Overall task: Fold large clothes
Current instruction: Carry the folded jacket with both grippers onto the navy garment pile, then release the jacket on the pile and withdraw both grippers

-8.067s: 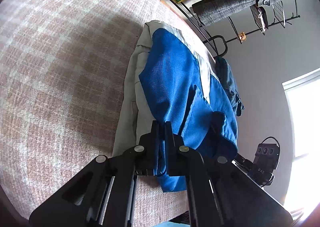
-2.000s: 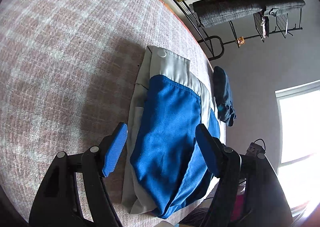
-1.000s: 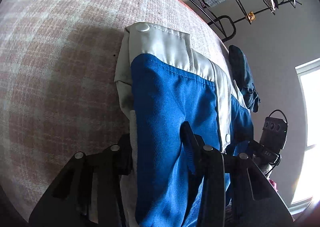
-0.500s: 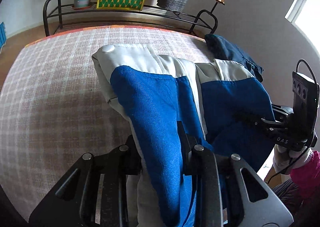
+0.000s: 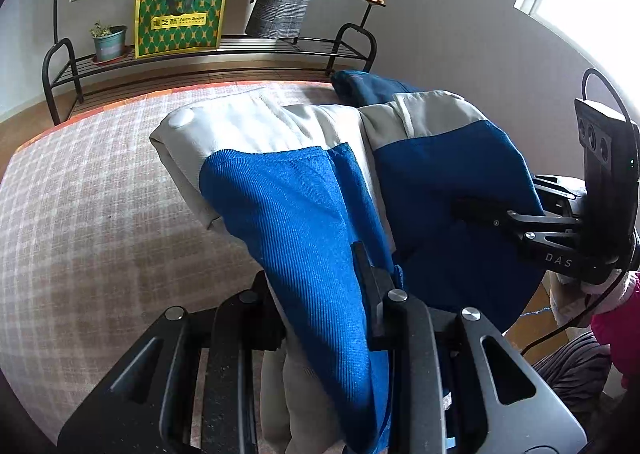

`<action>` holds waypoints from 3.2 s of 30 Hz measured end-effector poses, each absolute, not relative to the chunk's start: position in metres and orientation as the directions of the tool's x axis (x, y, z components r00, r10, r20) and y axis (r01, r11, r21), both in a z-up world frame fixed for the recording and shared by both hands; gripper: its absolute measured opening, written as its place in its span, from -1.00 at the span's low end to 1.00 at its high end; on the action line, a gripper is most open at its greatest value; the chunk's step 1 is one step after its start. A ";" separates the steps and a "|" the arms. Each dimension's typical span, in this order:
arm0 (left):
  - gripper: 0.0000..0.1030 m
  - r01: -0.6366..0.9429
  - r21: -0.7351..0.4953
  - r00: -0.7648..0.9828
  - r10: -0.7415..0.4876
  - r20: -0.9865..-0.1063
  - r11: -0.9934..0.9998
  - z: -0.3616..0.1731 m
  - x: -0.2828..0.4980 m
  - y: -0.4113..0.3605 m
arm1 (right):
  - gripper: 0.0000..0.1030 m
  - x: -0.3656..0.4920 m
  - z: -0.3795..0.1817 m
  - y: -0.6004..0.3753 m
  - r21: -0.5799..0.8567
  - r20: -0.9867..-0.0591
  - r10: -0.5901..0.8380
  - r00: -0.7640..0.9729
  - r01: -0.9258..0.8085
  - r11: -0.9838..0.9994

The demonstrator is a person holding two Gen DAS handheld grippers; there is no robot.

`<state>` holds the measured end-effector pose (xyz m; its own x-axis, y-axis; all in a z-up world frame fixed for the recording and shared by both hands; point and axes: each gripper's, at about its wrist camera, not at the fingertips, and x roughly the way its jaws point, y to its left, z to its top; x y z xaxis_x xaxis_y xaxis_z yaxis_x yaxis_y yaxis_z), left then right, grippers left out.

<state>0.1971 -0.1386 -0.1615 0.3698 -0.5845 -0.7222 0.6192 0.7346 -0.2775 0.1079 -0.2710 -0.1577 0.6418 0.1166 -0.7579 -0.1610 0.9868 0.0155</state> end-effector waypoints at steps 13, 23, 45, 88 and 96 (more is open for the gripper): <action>-0.50 0.710 -0.294 0.299 -0.653 -0.696 0.639 -0.157 0.206 -0.246 | -0.49 0.085 -0.136 -0.367 -0.028 -0.746 0.007 0.666 -0.042 0.999; -0.50 0.740 -0.341 0.251 -0.708 -0.660 0.580 -0.152 0.239 -0.335 | -0.49 0.104 -0.110 -0.447 -0.085 -0.721 -0.081 0.688 0.027 0.996; -0.50 0.736 -0.392 0.284 -0.777 -0.561 0.552 -0.148 0.387 -0.484 | -0.49 0.259 -0.072 -0.596 -0.130 -0.634 -0.151 0.759 0.088 0.988; 0.21 0.743 -0.077 0.542 -0.665 -0.513 0.665 -0.057 0.251 -0.369 | 0.19 0.147 -0.048 -0.603 0.045 -0.576 -0.331 0.747 0.433 0.900; 0.35 0.753 -0.075 0.557 -0.693 -0.458 0.654 -0.021 0.182 -0.305 | 0.30 0.089 -0.013 -0.518 -0.052 -0.528 -0.374 0.763 0.410 0.910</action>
<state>0.1816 -0.3055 -0.0213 0.5565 -0.6929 -0.4584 0.7526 0.6541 -0.0751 0.0890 -0.5185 -0.0126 0.7627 -0.3737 -0.5278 0.4104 0.9105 -0.0516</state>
